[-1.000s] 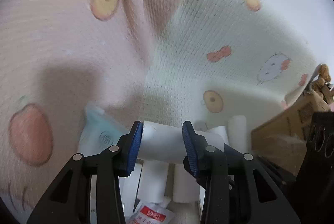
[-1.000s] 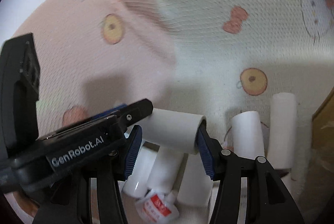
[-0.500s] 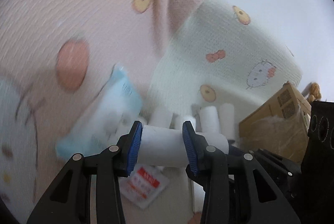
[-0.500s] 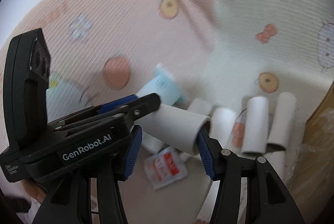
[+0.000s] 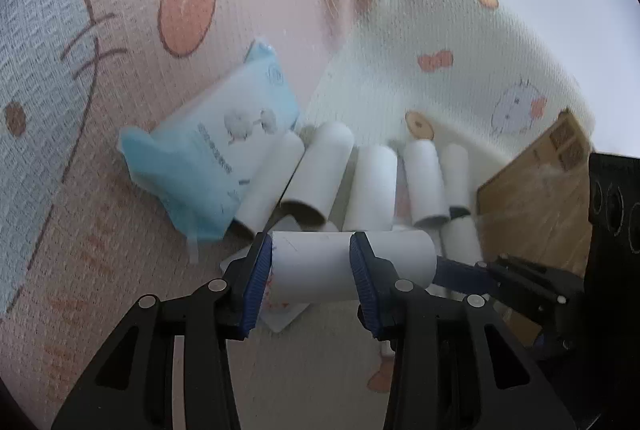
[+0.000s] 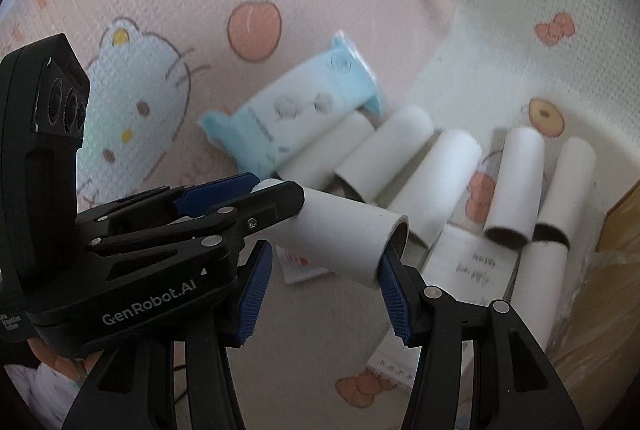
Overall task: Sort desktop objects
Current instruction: 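Lift the lying white tube with the left gripper, then open the left gripper, releasing the white tube onto the pile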
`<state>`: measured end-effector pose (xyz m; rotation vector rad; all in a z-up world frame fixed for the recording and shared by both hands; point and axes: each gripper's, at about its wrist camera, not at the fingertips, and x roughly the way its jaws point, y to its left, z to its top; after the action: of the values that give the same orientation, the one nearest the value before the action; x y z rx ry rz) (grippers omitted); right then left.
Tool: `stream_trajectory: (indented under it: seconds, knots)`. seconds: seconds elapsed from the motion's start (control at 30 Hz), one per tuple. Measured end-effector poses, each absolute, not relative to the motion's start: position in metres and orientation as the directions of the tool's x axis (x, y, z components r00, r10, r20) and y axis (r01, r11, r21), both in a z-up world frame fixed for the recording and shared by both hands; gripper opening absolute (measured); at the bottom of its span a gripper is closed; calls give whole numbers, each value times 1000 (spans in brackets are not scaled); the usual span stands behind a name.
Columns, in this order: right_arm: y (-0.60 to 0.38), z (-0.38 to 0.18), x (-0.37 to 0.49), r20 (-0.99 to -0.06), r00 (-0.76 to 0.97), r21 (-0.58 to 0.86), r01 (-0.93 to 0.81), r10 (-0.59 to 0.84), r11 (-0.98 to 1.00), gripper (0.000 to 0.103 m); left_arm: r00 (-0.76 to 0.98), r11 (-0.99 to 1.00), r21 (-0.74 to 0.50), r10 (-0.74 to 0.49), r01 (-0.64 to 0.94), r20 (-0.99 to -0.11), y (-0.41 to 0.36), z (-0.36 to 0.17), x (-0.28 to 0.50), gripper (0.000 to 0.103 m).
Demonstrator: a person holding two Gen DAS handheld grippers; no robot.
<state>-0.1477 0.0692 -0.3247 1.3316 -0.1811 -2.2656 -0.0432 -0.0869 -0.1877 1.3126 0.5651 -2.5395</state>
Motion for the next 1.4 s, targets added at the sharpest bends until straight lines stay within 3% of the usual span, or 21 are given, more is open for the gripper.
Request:
stream_trajectory:
  seconds: [0.13,0.43,0.6,0.8,0.93,1.2,1.4]
  knots:
    - [67,-338,-145,-807,-346,345,382,-479,-857,51,-537,-916,-198,-21,347,-843,-81,-197,-42,44]
    - [62,-337,-129,-798,-336,312,480,-500,-820,51,-561,-908,-283,67,308,-825,-82,-210,-32,43]
    - [49,-347,-124,-827,-378,160,551,-416,-819,51,-519,-918,-244,51,312,-853,-82,-221,-38,43]
    - [63,-365,-135,-810,-295,318,505,-507,-802,51,-491,-901,-245,42,358,-870,-91,-233,-38,43]
    - [58,-356,-127,-771,-315,291,598,-553,-747,51,-487,-908,-221,21,356,-873,-94,-232,-34,43]
    - [67,-357,-130,-751,-364,300,555,-551,-776,52,-472,-923,-176,-7,343,-882,-102,-230,-26,43]
    - [65,-353,-122,-785,-355,246,574,-508,-781,52,-443,-920,-191,21,342,-896,-113,-231,-8,43]
